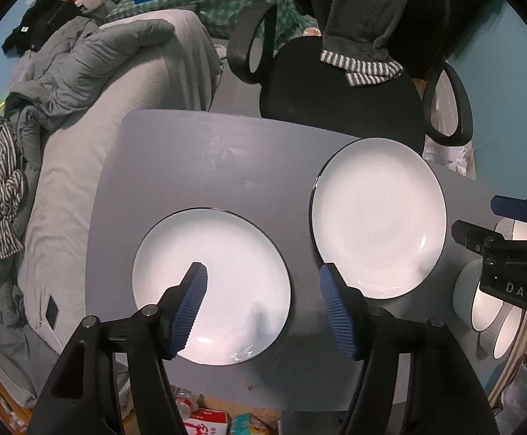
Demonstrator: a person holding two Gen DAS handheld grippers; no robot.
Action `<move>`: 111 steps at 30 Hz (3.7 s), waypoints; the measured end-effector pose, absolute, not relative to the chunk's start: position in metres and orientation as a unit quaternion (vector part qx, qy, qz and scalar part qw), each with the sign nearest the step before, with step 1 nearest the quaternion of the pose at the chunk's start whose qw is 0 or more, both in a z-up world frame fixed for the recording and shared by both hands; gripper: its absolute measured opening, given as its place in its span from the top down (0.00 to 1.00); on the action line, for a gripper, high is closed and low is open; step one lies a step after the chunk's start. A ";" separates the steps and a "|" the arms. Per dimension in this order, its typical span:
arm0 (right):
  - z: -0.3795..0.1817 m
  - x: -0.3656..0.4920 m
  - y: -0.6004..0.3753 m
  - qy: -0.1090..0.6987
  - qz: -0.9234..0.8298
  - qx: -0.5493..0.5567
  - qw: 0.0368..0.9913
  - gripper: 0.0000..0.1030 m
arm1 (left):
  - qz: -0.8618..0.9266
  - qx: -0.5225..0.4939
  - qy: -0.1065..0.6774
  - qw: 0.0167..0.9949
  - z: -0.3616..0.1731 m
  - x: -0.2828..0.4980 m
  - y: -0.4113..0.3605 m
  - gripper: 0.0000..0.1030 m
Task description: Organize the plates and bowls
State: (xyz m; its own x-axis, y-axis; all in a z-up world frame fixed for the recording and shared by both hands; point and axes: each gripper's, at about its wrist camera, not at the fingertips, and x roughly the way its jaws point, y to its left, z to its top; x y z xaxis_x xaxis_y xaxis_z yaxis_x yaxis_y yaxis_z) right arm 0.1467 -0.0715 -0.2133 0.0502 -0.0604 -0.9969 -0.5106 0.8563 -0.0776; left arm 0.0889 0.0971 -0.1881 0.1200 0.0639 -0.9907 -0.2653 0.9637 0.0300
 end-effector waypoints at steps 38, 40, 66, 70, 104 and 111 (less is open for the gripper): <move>-0.209 0.105 0.064 0.635 0.291 -0.264 0.665 0.36 | 0.192 -0.172 0.658 0.707 -0.215 0.005 0.214 0.35; -0.215 0.105 0.073 0.636 0.299 -0.266 0.660 0.36 | 0.193 -0.178 0.660 0.703 -0.221 0.002 0.221 0.35; -0.299 0.111 0.100 0.685 0.327 -0.214 0.615 0.36 | 0.180 -0.281 0.665 0.668 -0.291 -0.013 0.255 0.35; -0.305 0.108 0.100 0.692 0.327 -0.209 0.609 0.36 | 0.181 -0.280 0.670 0.664 -0.300 -0.014 0.255 0.35; -0.325 0.110 0.079 0.731 0.307 -0.170 0.585 0.83 | 0.130 -0.323 0.670 0.656 -0.322 -0.003 0.258 0.85; -0.326 0.110 0.073 0.740 0.296 -0.161 0.582 0.84 | 0.135 -0.327 0.671 0.652 -0.325 -0.005 0.262 0.85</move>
State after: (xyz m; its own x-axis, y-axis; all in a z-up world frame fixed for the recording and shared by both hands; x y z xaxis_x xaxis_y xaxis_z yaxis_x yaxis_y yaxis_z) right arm 0.1102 0.0734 -0.3261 -0.2702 0.1069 -0.9569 -0.5823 0.7733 0.2508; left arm -0.0047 0.2617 -0.3247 0.0641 -0.2630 -0.9627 -0.6140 0.7501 -0.2458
